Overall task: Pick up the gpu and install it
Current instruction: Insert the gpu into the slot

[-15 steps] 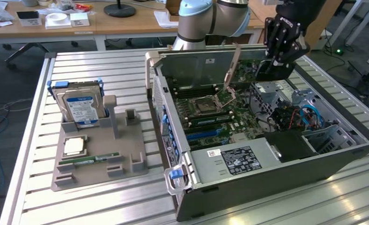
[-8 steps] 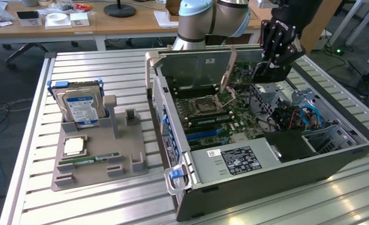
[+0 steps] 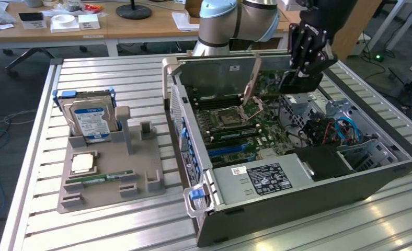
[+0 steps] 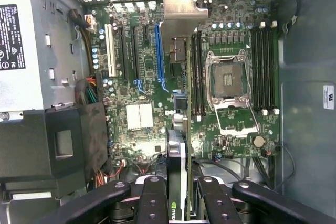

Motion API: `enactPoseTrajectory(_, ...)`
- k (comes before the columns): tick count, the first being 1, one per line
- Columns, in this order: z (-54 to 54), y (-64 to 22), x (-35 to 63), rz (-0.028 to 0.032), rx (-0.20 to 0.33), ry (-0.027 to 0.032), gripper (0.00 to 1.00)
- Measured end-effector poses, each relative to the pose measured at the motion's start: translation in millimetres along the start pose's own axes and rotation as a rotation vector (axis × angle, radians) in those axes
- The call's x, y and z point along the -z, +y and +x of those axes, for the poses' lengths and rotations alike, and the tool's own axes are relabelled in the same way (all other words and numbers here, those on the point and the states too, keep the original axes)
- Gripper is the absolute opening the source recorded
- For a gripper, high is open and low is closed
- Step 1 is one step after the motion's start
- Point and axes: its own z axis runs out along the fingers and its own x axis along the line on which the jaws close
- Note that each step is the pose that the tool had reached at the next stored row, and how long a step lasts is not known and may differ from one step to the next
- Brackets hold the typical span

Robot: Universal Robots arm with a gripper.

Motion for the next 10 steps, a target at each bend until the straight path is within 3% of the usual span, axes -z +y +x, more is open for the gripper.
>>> enactPoseTrajectory(10, 0.5, 3.5, -10.3, -0.0001, 0.0, 0.0002, 0.27)
